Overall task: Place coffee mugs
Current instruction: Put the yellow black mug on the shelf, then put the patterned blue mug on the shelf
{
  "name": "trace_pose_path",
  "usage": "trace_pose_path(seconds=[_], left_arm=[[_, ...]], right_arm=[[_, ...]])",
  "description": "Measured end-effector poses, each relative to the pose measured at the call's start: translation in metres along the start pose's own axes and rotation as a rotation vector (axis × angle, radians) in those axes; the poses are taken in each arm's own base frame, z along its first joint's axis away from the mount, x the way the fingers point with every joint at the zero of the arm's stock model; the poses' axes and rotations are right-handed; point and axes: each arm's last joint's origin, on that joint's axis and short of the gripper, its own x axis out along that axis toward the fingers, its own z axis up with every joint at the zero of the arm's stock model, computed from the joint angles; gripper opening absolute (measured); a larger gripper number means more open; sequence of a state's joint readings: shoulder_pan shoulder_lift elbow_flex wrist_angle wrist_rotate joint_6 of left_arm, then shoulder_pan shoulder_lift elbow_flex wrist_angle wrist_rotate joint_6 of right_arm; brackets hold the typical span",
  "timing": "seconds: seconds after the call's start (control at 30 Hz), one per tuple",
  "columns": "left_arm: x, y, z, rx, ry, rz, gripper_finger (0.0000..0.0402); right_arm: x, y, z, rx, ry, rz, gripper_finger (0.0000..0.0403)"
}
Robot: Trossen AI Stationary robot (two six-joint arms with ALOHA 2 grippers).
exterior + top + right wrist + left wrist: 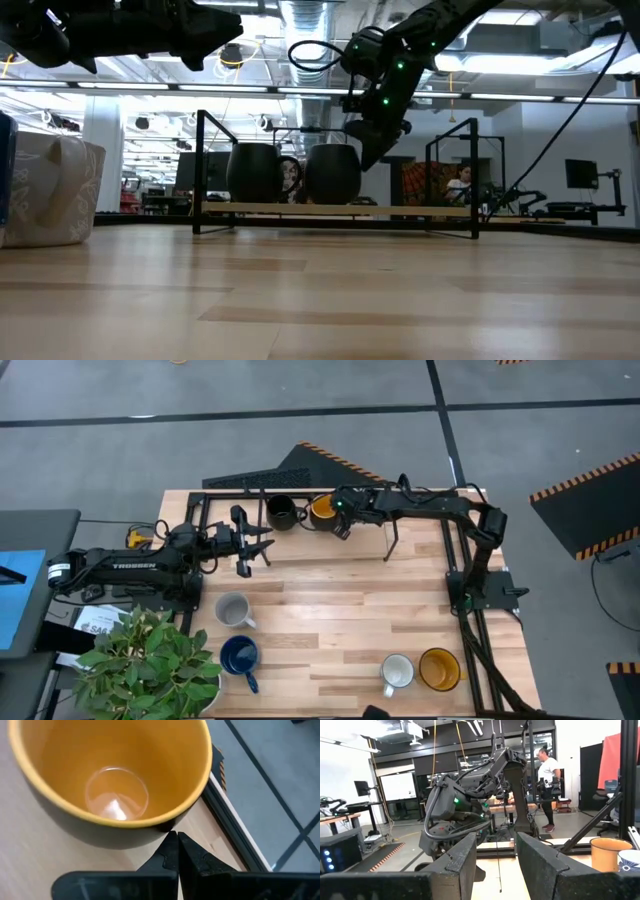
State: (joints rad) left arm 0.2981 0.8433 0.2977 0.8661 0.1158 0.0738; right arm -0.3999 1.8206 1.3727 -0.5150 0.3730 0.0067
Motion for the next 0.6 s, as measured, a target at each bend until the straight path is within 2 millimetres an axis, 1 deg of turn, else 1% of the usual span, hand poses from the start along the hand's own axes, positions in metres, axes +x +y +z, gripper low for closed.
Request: trace_pose_path(seconds=[0.23, 0.37, 0.47, 0.53, 0.6], left_arm=[[0.0, 0.0, 0.0, -0.001, 0.0, 0.0, 0.0128], [0.0, 0.0, 0.0, -0.003, 0.001, 0.0, 0.0128], [0.0, 0.0, 0.0, -0.003, 0.0, 0.0, 0.0128], [0.0, 0.0, 0.0, -0.003, 0.0, 0.0, 0.0128], [0.0, 0.0, 0.0, -0.003, 0.001, 0.0, 0.0128]], right_arm=[[0.0, 0.001, 0.003, 0.013, -0.032, 0.031, 0.0017], [-0.004, -0.001, 0.0, -0.006, 0.002, 0.029, 0.0017], [-0.02, -0.008, 0.001, -0.024, 0.038, 0.011, 0.0017], [-0.041, -0.011, 0.002, -0.031, 0.018, 0.019, 0.0017], [-0.066, -0.009, 0.002, -0.045, -0.013, 0.035, 0.0017]])
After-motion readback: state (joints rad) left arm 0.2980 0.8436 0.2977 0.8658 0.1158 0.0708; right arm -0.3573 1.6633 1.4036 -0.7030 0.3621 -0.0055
